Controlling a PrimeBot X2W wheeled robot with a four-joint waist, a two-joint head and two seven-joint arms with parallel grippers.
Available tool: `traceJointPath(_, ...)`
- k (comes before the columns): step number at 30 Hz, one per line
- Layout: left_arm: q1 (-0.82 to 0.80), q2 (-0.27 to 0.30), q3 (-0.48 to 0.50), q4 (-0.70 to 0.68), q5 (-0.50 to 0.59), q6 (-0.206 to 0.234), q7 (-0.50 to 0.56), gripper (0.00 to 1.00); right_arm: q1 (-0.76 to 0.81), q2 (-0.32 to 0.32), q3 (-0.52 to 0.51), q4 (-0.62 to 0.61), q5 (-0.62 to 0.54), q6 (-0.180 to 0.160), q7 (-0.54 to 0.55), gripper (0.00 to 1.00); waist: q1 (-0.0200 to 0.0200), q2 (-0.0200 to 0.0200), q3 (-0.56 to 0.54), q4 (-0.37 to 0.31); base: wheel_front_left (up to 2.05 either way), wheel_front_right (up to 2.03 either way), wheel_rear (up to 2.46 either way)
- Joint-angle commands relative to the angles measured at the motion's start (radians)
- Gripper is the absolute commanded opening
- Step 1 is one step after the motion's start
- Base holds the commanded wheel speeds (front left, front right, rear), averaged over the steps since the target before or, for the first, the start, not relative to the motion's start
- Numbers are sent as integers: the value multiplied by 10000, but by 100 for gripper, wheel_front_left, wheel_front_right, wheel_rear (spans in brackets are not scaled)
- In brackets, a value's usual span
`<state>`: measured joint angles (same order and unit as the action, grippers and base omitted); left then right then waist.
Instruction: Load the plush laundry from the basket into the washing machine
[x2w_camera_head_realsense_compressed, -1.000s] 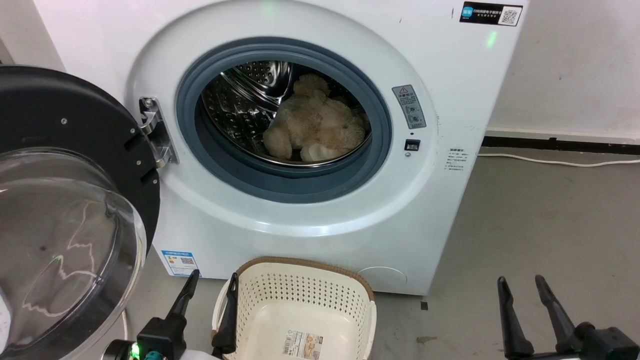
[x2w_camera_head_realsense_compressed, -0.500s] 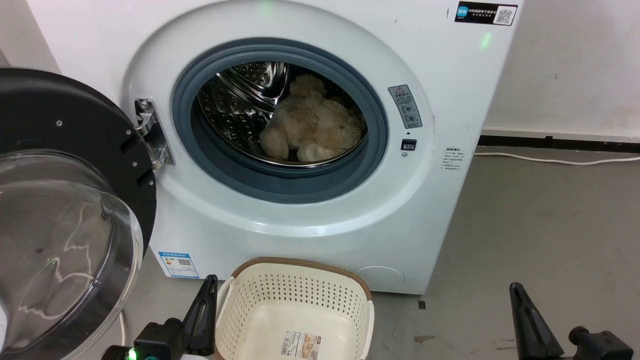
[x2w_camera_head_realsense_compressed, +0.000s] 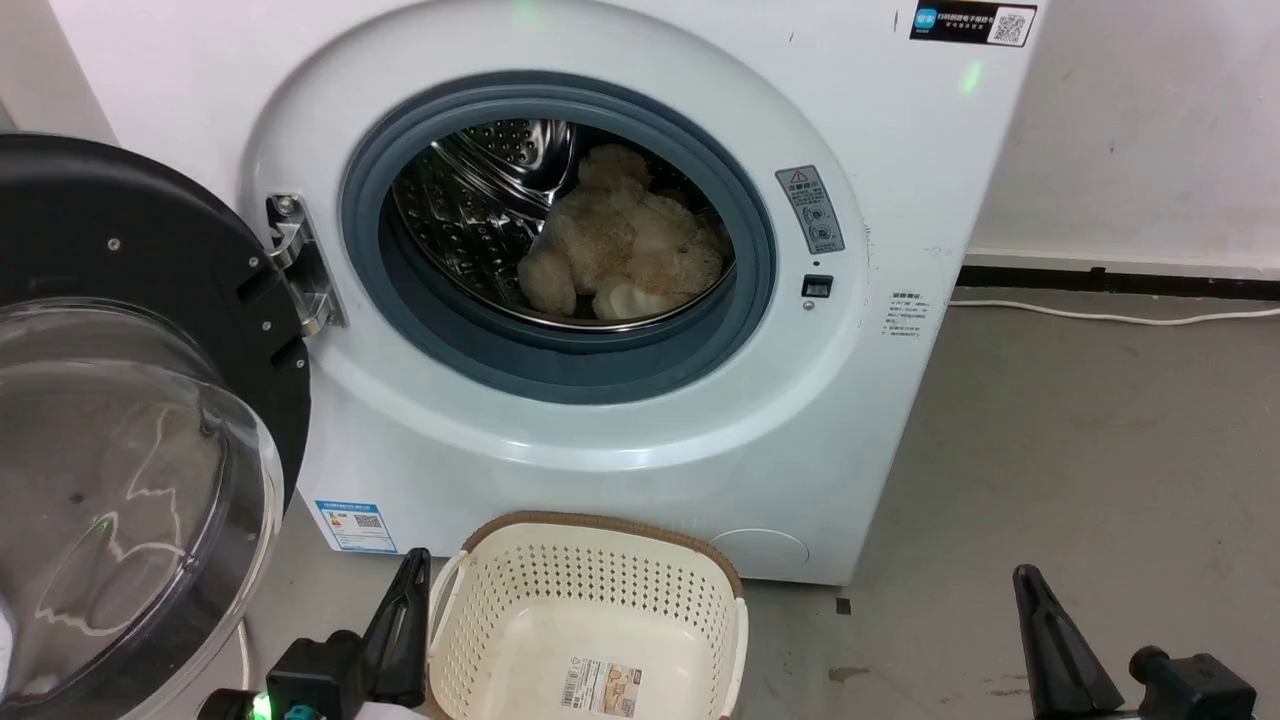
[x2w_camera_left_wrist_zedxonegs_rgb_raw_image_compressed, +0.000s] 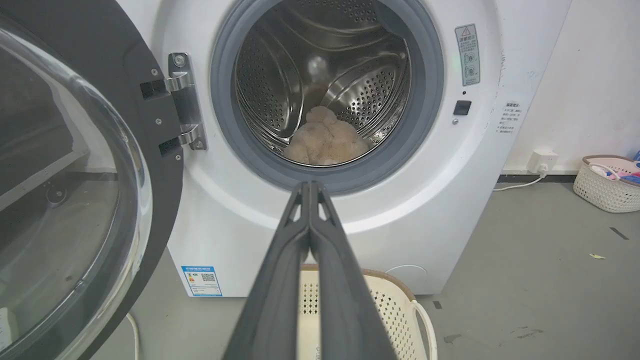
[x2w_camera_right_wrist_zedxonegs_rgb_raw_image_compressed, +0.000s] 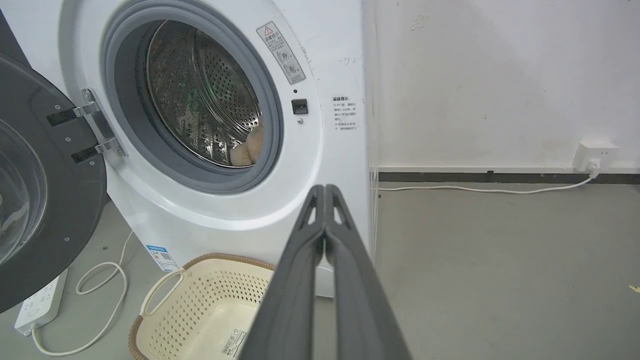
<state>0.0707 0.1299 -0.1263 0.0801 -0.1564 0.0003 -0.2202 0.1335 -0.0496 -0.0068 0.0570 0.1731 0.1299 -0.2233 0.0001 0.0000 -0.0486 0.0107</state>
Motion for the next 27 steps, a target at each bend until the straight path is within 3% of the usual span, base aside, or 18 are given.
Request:
traceJointPath(1,-97,-57,47,-76,116,3,44,0,-168,-1,7,-51,-100,1,60,0,-1,0,5,-1,0,0,0)
traceJointPath(27,-247,-239,346,-254,472,1,575,0,-455,-2,22,-179,-501,3,594,0,-1,0,123,-27,0,0,0)
